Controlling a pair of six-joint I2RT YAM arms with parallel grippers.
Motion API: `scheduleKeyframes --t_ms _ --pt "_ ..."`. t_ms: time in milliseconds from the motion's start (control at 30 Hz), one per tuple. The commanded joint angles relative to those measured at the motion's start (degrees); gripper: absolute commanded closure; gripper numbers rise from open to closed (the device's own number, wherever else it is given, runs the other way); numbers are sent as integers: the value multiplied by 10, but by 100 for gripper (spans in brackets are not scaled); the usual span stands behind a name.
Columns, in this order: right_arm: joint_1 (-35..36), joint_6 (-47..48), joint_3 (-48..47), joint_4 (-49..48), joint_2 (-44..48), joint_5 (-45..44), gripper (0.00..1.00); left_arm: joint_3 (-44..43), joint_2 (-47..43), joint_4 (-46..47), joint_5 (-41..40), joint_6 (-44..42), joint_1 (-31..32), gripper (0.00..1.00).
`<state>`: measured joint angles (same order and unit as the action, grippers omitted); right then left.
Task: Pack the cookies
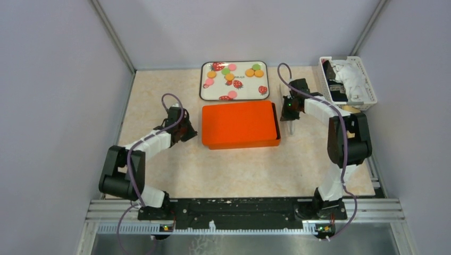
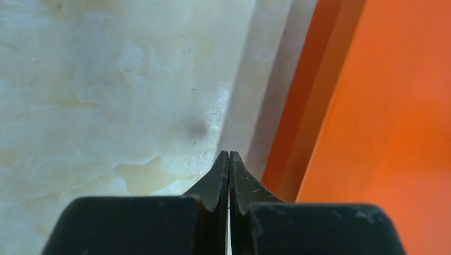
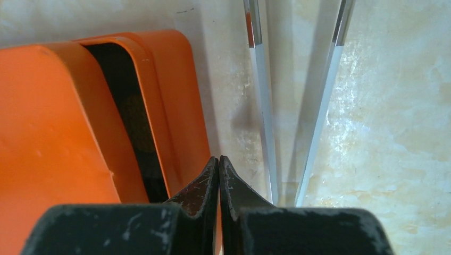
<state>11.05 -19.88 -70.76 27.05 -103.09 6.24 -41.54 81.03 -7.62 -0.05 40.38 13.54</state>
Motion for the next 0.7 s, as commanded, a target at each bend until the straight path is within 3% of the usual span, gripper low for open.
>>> scheduleKeyframes --t_ms 0,300,533,667 --pt "10 13 -40 5 -29 -25 100 -28 59 72 54 -2 -1 100" --pt "72 4 -36 -16 -43 7 100 -54 119 121 125 8 9 100" --pt "178 -29 -78 -32 -70 47 100 -40 43 86 121 1 13 100" --pt "194 -43 -91 -28 -81 30 100 -5 -13 84 129 2 13 100"
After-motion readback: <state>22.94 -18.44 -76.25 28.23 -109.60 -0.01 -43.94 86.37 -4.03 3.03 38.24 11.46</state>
